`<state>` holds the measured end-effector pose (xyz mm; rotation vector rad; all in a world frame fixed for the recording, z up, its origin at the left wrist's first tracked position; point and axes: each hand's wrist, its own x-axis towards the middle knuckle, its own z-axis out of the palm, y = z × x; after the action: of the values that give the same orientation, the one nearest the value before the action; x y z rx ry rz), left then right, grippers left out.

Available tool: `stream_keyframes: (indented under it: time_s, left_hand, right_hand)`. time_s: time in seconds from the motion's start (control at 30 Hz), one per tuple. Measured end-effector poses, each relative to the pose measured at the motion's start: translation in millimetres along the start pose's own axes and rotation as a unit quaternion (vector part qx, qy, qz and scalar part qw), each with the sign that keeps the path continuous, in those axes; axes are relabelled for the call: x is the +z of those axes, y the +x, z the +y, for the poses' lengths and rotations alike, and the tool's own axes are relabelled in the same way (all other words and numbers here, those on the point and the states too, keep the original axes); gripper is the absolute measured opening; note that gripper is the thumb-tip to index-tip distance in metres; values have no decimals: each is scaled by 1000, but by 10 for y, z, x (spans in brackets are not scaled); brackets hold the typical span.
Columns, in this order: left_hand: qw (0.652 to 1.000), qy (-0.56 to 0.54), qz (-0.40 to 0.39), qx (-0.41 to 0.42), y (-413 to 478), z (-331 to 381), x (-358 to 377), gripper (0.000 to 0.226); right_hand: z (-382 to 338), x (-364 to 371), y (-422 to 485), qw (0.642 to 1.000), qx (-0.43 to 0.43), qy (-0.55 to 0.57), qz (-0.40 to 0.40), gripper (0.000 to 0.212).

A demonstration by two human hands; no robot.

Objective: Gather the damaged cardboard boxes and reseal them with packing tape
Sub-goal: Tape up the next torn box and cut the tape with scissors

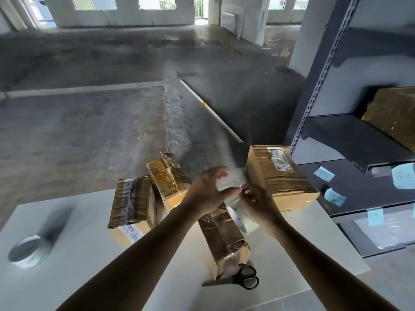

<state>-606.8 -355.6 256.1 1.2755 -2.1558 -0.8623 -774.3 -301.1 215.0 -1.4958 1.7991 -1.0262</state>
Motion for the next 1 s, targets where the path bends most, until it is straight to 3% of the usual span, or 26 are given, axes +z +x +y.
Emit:
stream_keyframes:
  time_s: [0.17, 0.27, 0.33, 0.47, 0.63, 0.7, 0.8, 0.93, 1.0]
  left_hand:
    - [996, 38, 29, 73, 39, -53, -53, 10]
    - [996, 30, 73, 42, 9, -83, -133, 12]
    - [995, 3, 98, 11, -18, -137, -182, 10]
    - [984, -61, 147, -82, -106, -279, -235, 10]
    - [931, -217, 193, -220, -336, -486, -195, 9]
    - [909, -255, 223, -245, -438, -562, -118, 16]
    - [861, -331, 243, -301, -502, -705, 42, 17]
    - [811, -381, 229, -381, -560, -902, 221, 15]
    - [799, -390, 228, -397, -589, -971, 254, 12]
  right_hand:
    - [-77, 122, -20, 997, -48, -63, -14, 12]
    - [-154, 138, -23, 999, -22, -40, -14, 15]
    - [-199, 110, -4, 999, 37, -2, -13, 28]
    - [-155, 87, 86, 997, 46, -20, -59, 52]
    - [-225, 127, 206, 996, 32, 69, -47, 49]
    - [-254, 165, 277, 994, 22, 70, -76, 38]
    - [-330, 258, 369, 991, -1, 39, -126, 26]
    - [-379, 425, 525, 984, -83, -38, -151, 47]
    - [-362, 516, 592, 976, -118, -98, -153, 47]
